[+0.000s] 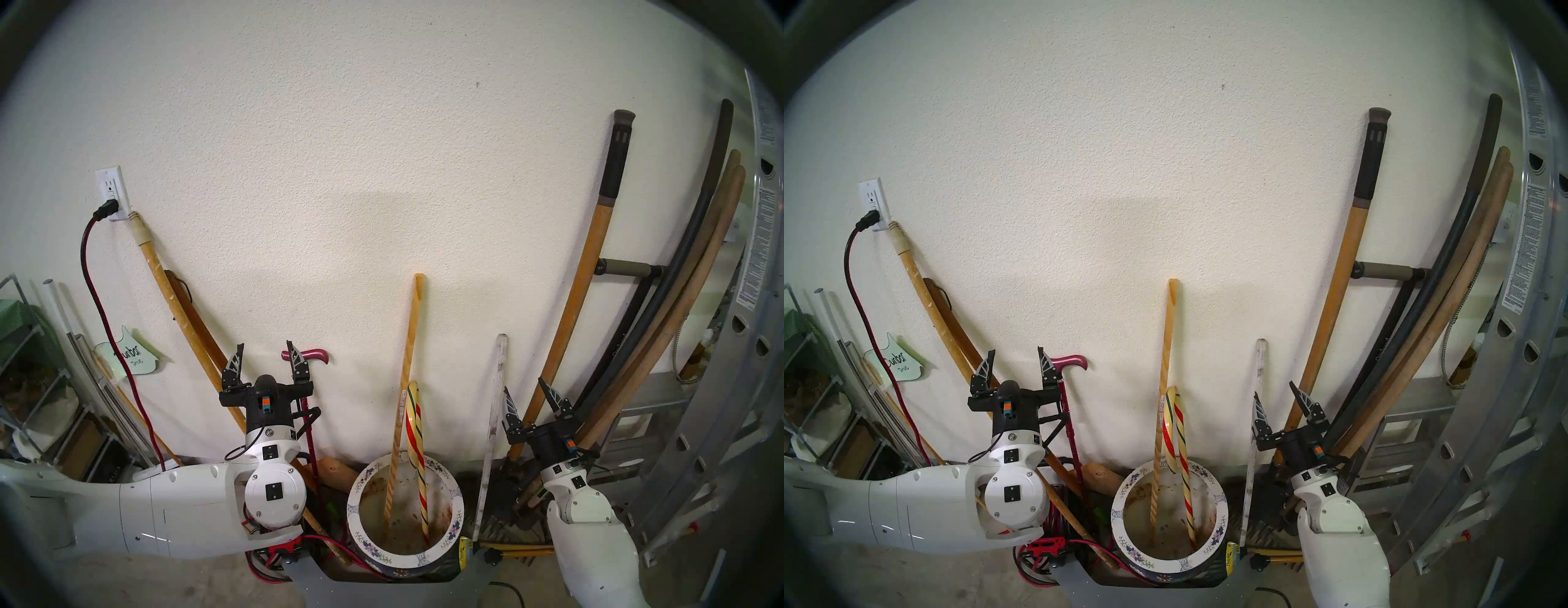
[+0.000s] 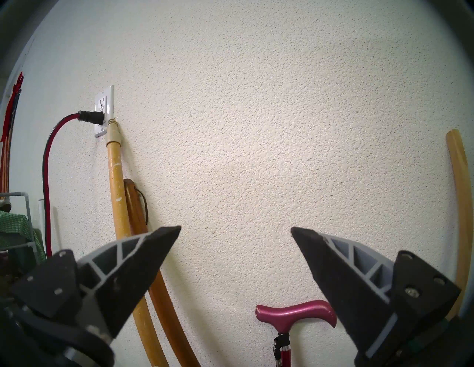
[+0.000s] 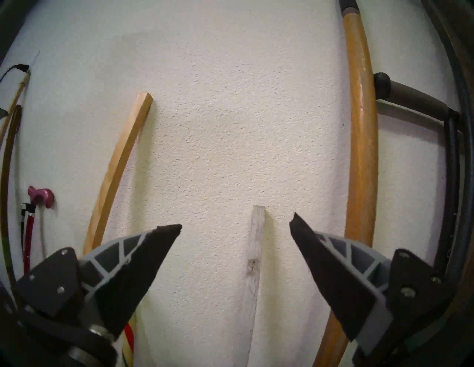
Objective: Take wooden sticks or brooms out of the pot
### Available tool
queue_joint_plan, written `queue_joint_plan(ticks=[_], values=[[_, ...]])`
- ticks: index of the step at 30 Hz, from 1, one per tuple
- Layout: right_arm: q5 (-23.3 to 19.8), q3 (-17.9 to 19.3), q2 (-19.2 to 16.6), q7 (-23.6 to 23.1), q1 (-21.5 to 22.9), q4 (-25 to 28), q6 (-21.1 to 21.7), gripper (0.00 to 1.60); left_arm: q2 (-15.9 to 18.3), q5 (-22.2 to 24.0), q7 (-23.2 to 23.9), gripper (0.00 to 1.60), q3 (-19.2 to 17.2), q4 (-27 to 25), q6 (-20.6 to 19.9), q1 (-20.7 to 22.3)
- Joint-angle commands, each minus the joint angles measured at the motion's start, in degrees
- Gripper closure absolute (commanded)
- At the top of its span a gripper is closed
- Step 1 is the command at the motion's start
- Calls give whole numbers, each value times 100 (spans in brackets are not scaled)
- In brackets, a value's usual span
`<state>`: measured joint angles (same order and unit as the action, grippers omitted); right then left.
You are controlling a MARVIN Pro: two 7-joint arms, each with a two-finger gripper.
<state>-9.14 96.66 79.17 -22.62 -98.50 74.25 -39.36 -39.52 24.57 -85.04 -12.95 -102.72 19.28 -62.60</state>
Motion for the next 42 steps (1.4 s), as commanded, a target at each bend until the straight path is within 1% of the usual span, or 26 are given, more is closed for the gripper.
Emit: queue_joint_plan(ticks=[1,6,11,18,23,28,33,38,39,42], values=[[47,-271,2,-278,-394,424,167,0,-8,-9,4,0,-10,2,1,9],[172,-459,14,-401,-511,551,213,0,-8,-9,4,0,-10,2,1,10],[291,-672,106,-483,-608,660,233,0,-7,-9,4,0,-10,2,1,10],[538,-899,335,-401,-663,716,261,0,-7,-8,4,0,-10,2,1,10],[805,-1072,567,-242,-677,671,339,0,-8,-9,4,0,-10,2,1,10],[1054,-1179,750,-34,-612,492,378,0,-8,-9,4,0,-10,3,1,10],[1282,-1253,942,208,-414,163,449,0,-8,-10,4,0,-10,3,1,10],[1379,-1444,980,457,-212,-166,418,0,-8,-10,4,0,-10,3,2,10],[1355,-1529,934,528,-171,-217,415,0,-8,-10,4,0,-9,3,2,10],[1395,-1610,962,655,-69,-361,388,0,-8,-10,4,0,-9,3,2,10]])
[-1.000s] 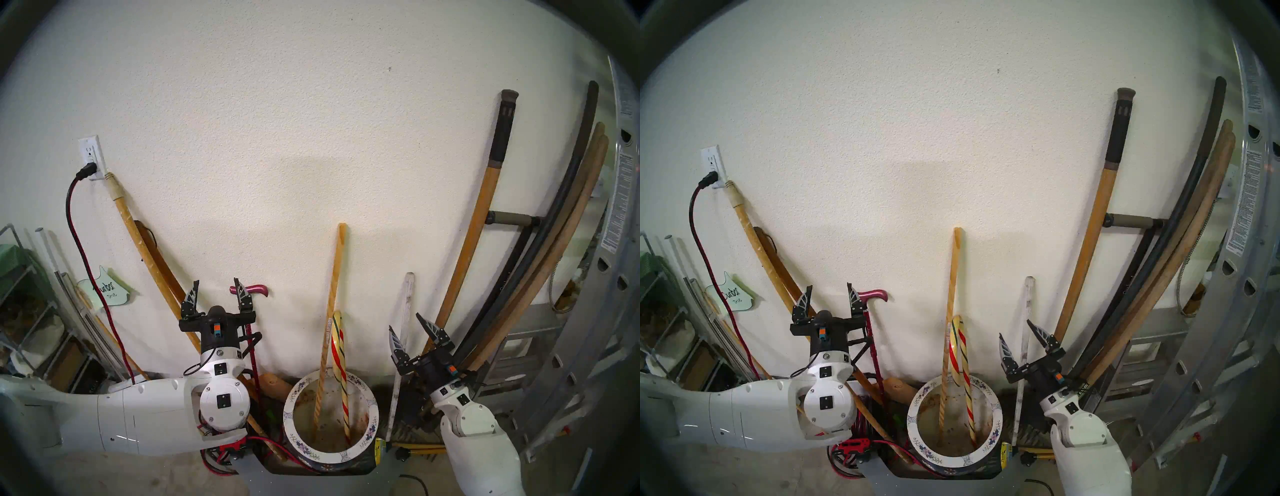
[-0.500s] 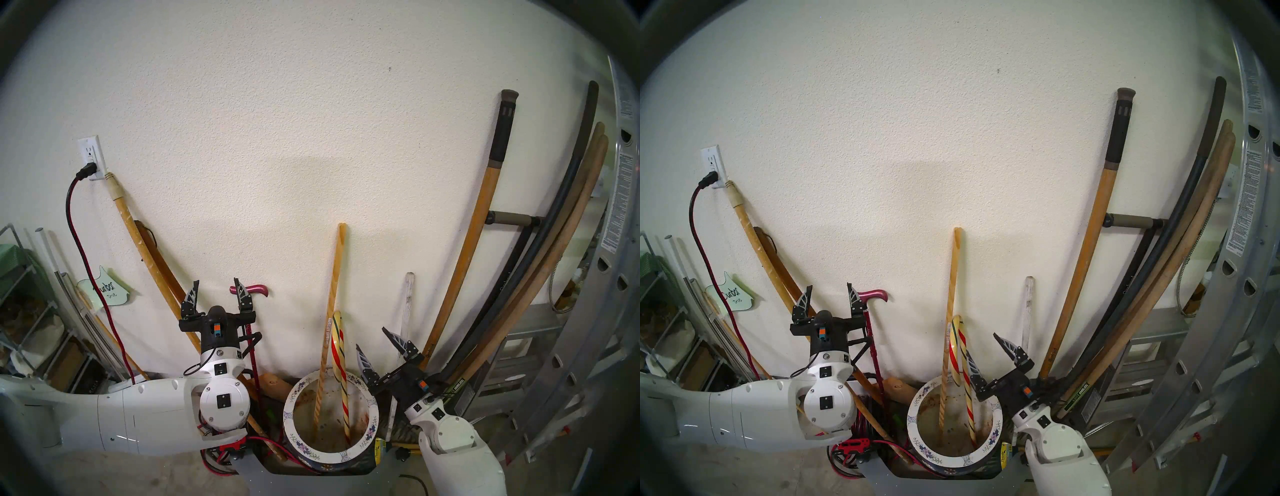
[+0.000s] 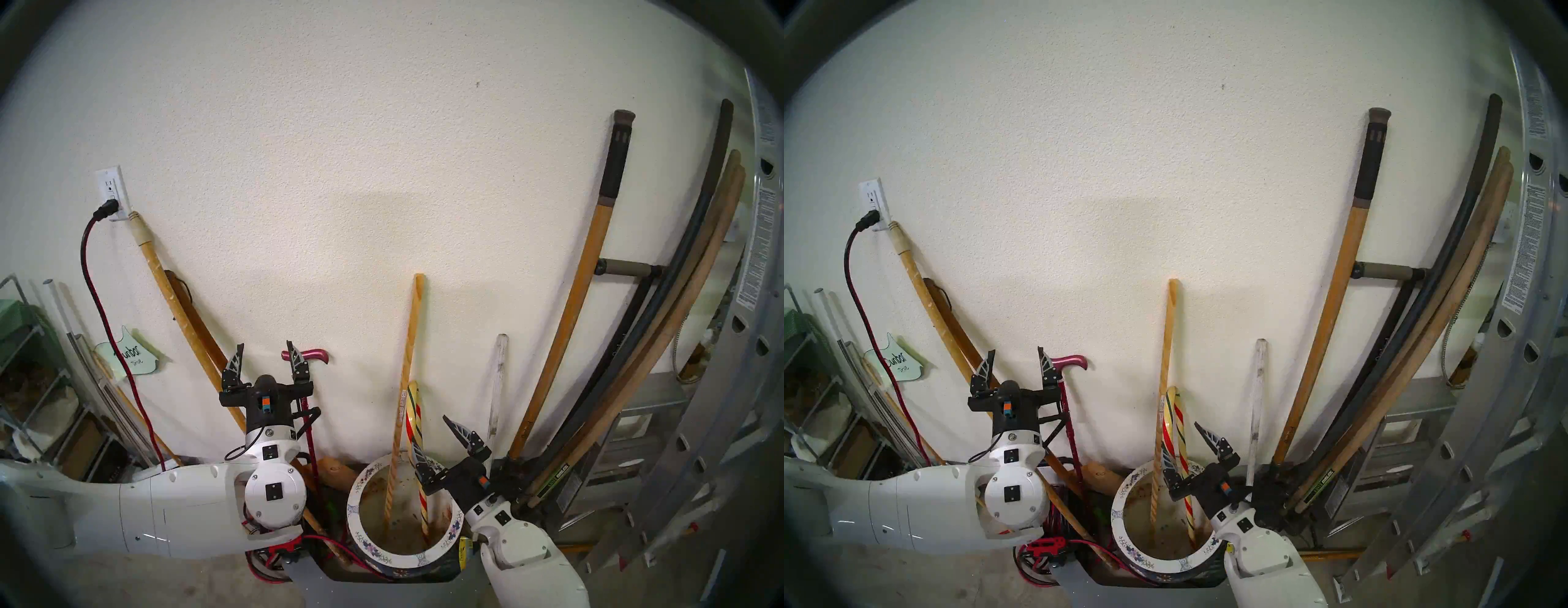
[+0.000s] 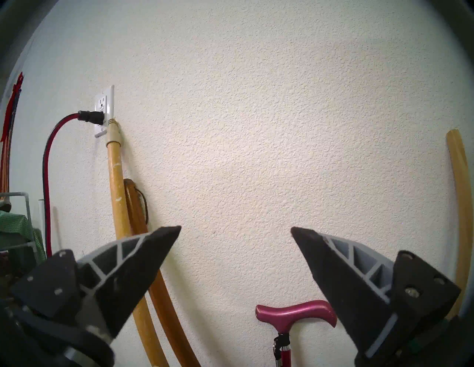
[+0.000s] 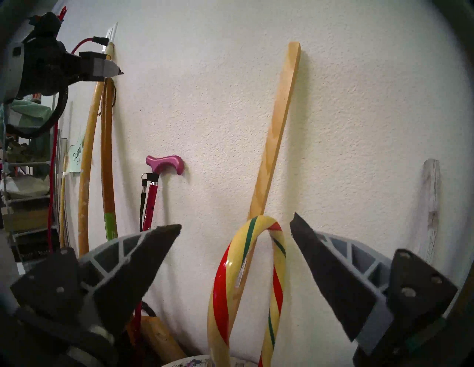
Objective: Take wooden sticks or brooms out of the pot
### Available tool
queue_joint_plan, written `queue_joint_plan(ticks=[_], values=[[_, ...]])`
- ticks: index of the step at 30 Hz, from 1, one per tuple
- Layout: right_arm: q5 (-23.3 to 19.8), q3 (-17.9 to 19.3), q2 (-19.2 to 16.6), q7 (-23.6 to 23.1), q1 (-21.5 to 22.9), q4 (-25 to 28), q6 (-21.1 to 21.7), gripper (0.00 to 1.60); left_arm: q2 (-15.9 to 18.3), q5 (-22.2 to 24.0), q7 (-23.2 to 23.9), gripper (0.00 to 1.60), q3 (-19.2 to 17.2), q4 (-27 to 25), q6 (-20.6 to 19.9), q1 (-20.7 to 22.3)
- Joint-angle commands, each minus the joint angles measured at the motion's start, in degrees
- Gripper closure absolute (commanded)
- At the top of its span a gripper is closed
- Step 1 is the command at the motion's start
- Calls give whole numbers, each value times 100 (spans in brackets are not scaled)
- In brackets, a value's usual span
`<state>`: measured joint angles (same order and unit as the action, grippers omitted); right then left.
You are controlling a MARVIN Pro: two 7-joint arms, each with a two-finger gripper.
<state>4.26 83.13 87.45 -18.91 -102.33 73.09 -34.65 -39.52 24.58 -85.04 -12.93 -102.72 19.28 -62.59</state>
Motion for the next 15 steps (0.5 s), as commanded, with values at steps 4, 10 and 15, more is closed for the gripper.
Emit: queue_joint_plan(ticks=[4,10,15], values=[[121,-388,153,584,424,-385,-132,0,-8,-11,4,0,-11,3,1,10],[303,-535,171,1163,568,-560,-120,0,-9,-11,4,0,-11,3,1,10],[411,-648,182,1548,695,-758,-93,0,-9,-12,4,0,-11,4,1,9]])
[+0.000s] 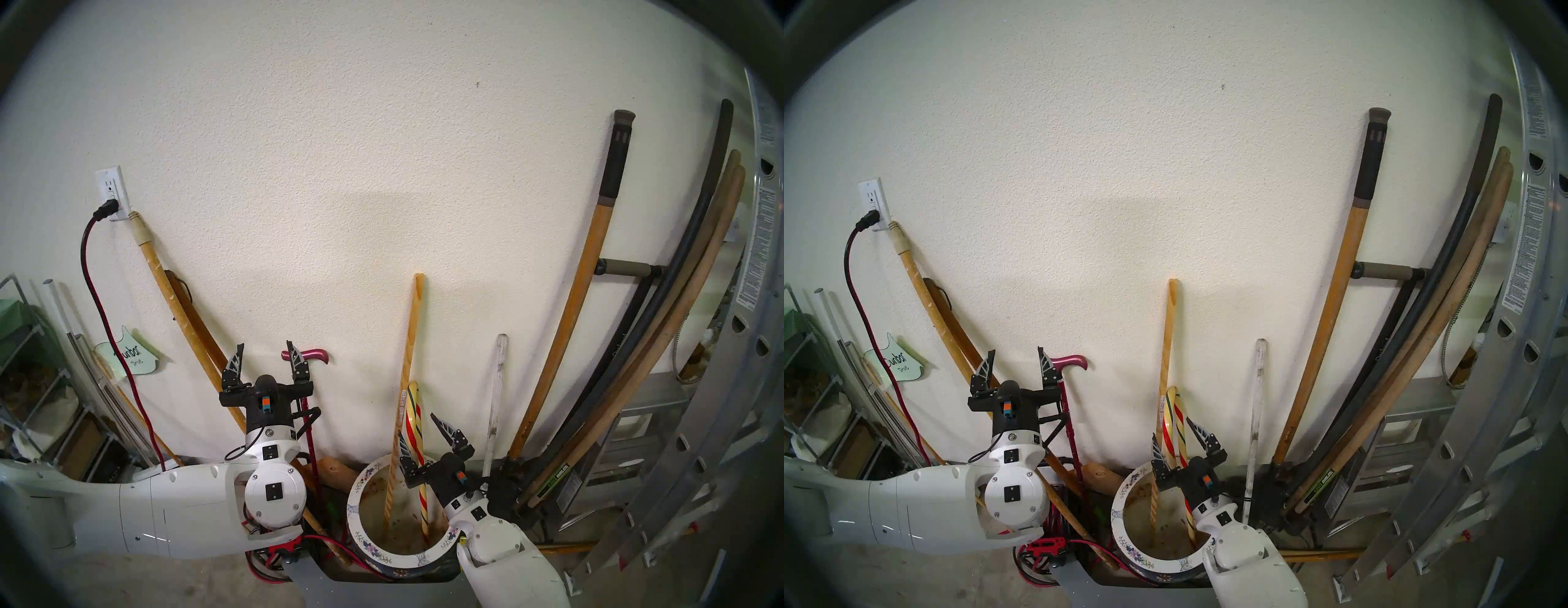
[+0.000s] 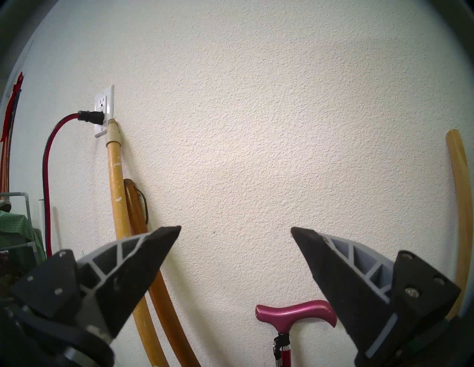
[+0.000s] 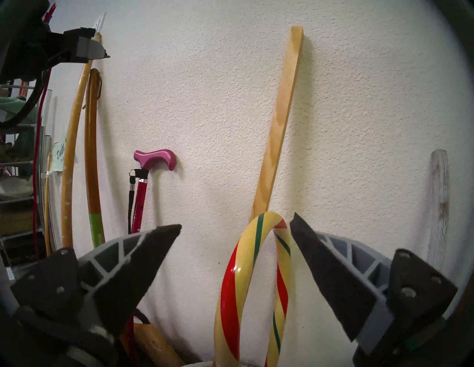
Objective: Take wooden sticks or brooms out of the pot
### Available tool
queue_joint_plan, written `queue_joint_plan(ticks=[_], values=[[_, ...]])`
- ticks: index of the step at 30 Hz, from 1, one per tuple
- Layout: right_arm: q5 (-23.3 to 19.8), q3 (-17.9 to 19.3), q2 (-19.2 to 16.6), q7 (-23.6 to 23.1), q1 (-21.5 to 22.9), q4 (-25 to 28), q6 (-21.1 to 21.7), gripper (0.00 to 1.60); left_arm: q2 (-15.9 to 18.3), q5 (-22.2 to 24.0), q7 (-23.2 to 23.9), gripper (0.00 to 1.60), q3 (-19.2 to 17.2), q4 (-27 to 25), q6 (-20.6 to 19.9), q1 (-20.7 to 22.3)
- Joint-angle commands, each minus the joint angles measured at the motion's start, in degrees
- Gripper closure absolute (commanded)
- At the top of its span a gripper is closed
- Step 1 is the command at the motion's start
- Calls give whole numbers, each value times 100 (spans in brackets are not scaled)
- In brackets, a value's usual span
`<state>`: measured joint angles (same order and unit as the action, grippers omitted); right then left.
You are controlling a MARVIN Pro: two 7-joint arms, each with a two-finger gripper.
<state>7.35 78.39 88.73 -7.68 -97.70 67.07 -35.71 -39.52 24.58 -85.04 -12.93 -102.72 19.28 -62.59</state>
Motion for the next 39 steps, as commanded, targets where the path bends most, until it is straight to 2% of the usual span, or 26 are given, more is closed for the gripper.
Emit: queue_joint_plan(ticks=[1,17,39], values=[[125,-176,68,465,251,-194,19,0,-9,-12,4,0,-12,4,1,9],[349,-330,122,1052,565,-664,193,0,-9,-13,4,0,-12,4,1,9],[649,-395,212,1333,940,-1342,264,0,-9,-13,4,0,-12,4,1,9]])
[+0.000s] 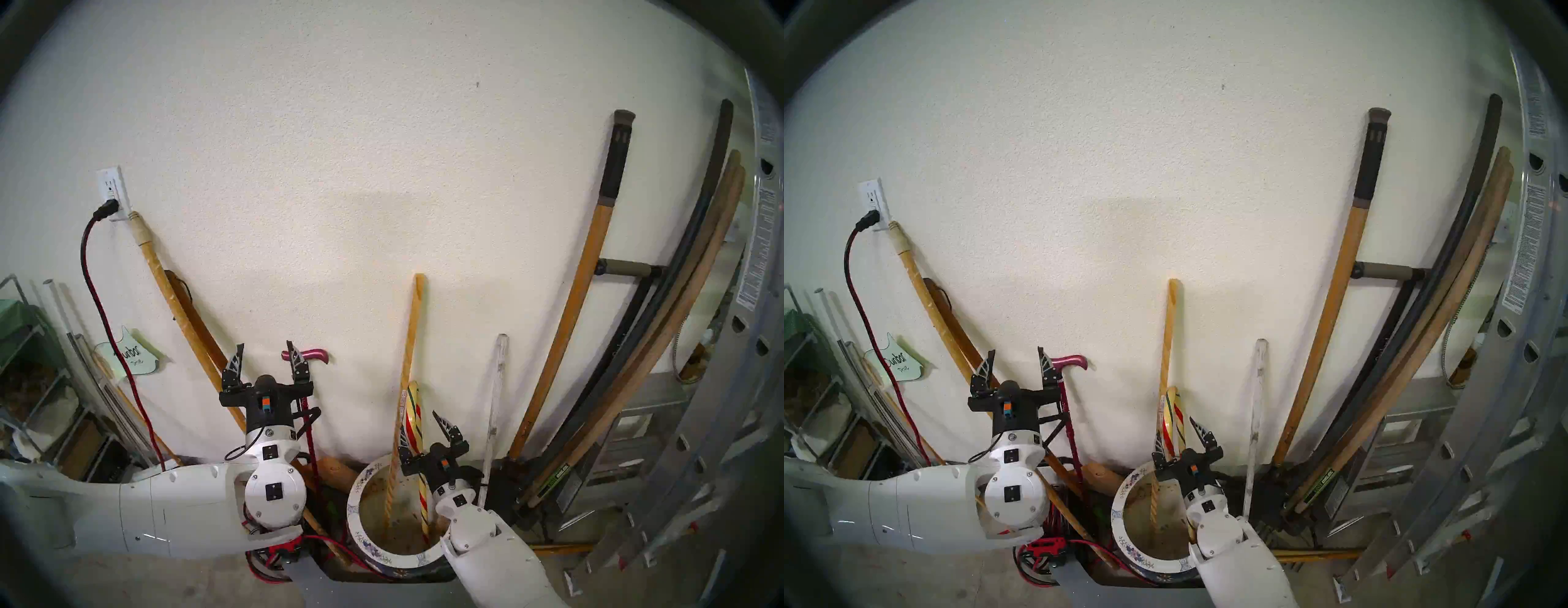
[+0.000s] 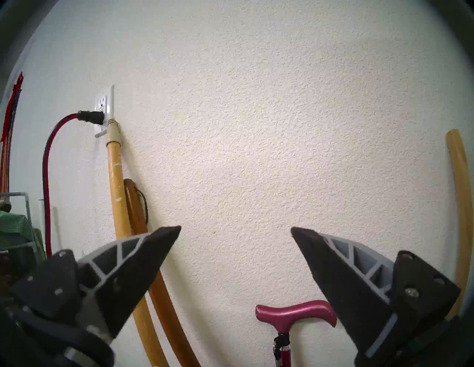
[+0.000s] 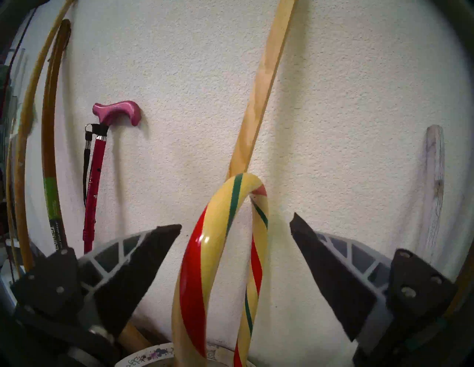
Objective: Take wooden sticks or brooms out of the pot
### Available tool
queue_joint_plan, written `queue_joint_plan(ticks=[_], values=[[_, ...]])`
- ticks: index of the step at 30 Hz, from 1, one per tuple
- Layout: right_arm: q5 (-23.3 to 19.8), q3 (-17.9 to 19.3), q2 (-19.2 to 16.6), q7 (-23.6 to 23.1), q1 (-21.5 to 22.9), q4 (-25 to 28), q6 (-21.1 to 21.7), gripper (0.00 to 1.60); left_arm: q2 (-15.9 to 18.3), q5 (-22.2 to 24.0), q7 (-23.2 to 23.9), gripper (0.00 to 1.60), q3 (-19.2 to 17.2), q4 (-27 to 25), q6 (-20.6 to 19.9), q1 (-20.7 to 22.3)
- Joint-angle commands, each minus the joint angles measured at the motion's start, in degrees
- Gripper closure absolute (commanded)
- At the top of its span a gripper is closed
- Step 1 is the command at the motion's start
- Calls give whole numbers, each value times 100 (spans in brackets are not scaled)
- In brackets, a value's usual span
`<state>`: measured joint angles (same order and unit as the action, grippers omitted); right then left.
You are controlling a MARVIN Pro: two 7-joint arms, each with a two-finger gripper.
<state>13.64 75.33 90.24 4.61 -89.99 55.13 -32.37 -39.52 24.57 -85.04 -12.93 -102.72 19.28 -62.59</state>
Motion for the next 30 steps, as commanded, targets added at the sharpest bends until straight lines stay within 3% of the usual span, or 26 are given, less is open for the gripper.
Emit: queue_joint_plan(ticks=[1,16,30], values=[[26,-98,67,122,187,-180,-74,0,-9,-13,4,0,-12,4,1,9],[100,-451,130,747,539,-666,-6,0,-9,-12,4,0,-11,4,1,9],[176,-431,252,1078,871,-1127,38,0,-9,-12,4,0,-11,4,1,9]])
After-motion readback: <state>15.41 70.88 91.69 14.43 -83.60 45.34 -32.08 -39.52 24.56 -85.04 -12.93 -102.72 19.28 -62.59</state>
